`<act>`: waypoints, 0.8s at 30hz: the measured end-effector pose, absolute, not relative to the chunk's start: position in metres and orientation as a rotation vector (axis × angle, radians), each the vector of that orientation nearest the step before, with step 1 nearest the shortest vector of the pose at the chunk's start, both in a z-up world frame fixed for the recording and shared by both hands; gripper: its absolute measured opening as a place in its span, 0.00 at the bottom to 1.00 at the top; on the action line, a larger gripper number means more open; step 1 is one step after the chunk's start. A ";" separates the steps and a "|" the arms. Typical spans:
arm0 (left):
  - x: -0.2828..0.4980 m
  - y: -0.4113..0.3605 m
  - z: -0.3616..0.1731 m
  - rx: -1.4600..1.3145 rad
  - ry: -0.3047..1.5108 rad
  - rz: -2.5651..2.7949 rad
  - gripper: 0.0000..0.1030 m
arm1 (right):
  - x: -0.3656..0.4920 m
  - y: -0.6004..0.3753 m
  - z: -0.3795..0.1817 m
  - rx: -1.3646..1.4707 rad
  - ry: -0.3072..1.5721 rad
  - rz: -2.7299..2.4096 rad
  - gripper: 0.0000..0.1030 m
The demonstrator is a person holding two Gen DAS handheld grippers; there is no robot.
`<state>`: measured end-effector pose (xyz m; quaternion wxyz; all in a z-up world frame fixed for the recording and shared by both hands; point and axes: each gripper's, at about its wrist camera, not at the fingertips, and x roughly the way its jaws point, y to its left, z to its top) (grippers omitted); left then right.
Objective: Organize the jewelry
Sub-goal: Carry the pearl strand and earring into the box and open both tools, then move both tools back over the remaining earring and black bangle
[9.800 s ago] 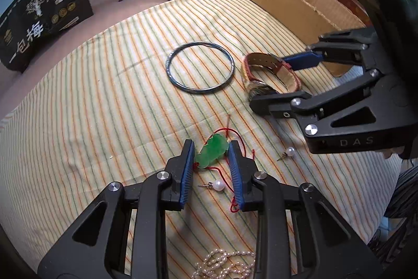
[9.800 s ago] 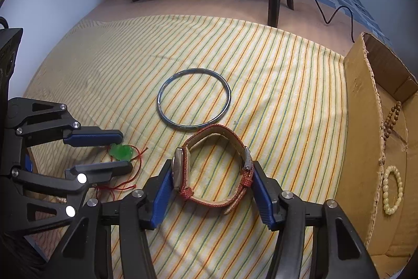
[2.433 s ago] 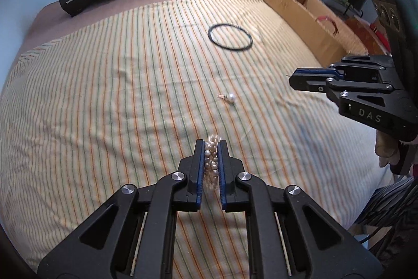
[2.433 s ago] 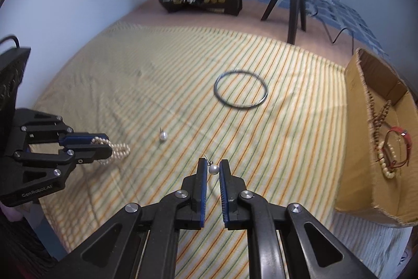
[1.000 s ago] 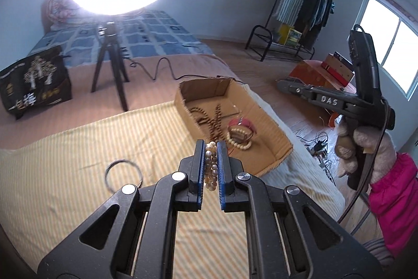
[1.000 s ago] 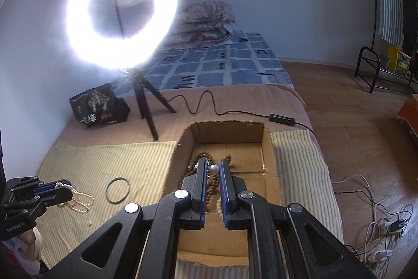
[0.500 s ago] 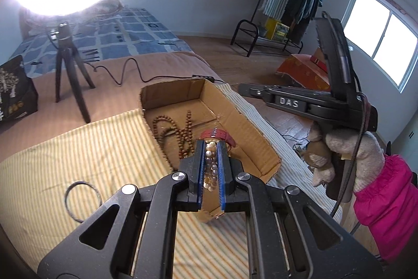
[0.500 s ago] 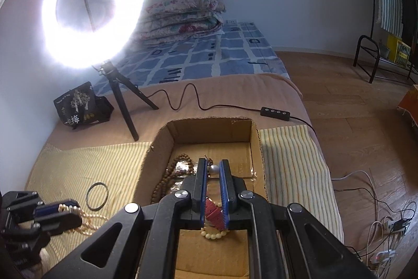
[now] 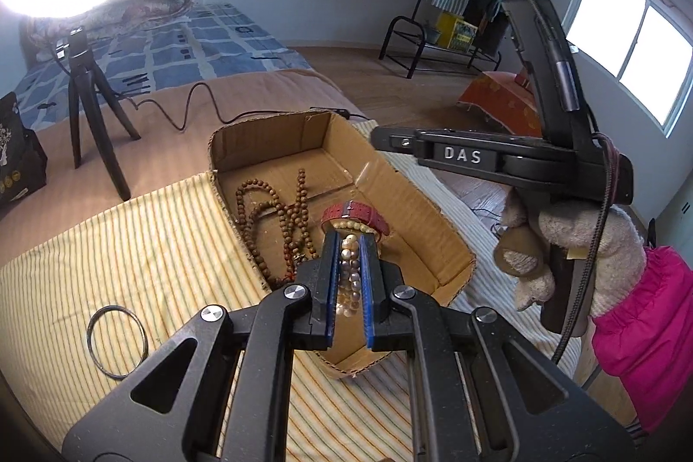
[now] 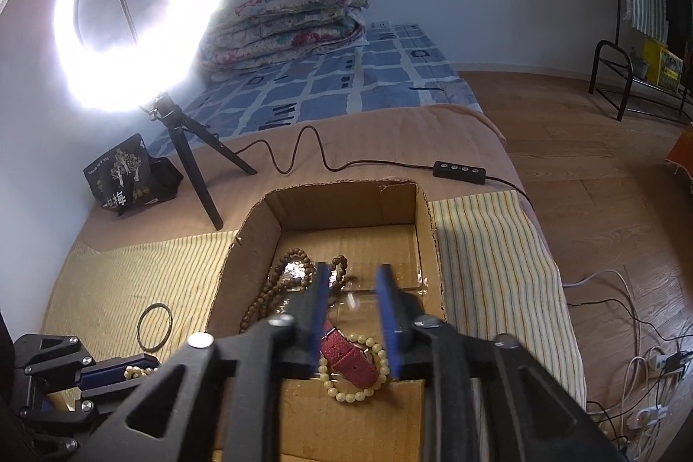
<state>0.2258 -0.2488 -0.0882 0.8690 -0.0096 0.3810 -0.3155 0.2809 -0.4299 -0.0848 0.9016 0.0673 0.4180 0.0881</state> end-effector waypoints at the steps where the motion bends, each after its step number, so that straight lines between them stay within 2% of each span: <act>1: 0.225 -0.250 -0.088 -0.014 0.797 -0.661 0.07 | 0.281 -0.430 -0.085 0.143 0.865 0.185 0.28; 3: 0.224 -0.251 -0.087 0.007 0.793 -0.657 0.07 | 0.281 -0.430 -0.084 0.141 0.866 0.178 0.38; 4: 0.223 -0.252 -0.087 0.016 0.793 -0.655 0.09 | 0.280 -0.430 -0.084 0.136 0.863 0.171 0.48; 5: 0.223 -0.253 -0.087 0.020 0.793 -0.656 0.21 | 0.280 -0.430 -0.083 0.133 0.858 0.165 0.58; 6: 0.222 -0.253 -0.087 0.022 0.794 -0.653 0.32 | 0.279 -0.429 -0.082 0.130 0.852 0.156 0.62; 7: 0.222 -0.254 -0.087 0.020 0.791 -0.650 0.53 | 0.279 -0.429 -0.082 0.128 0.848 0.153 0.68; 8: 0.221 -0.253 -0.086 0.011 0.782 -0.647 0.59 | 0.278 -0.429 -0.081 0.128 0.845 0.151 0.72; 13: 0.221 -0.252 -0.085 0.003 0.785 -0.635 0.59 | 0.277 -0.429 -0.078 0.120 0.832 0.128 0.85; 24: 0.214 -0.246 -0.081 0.001 0.786 -0.628 0.59 | 0.272 -0.423 -0.070 0.109 0.828 0.119 0.90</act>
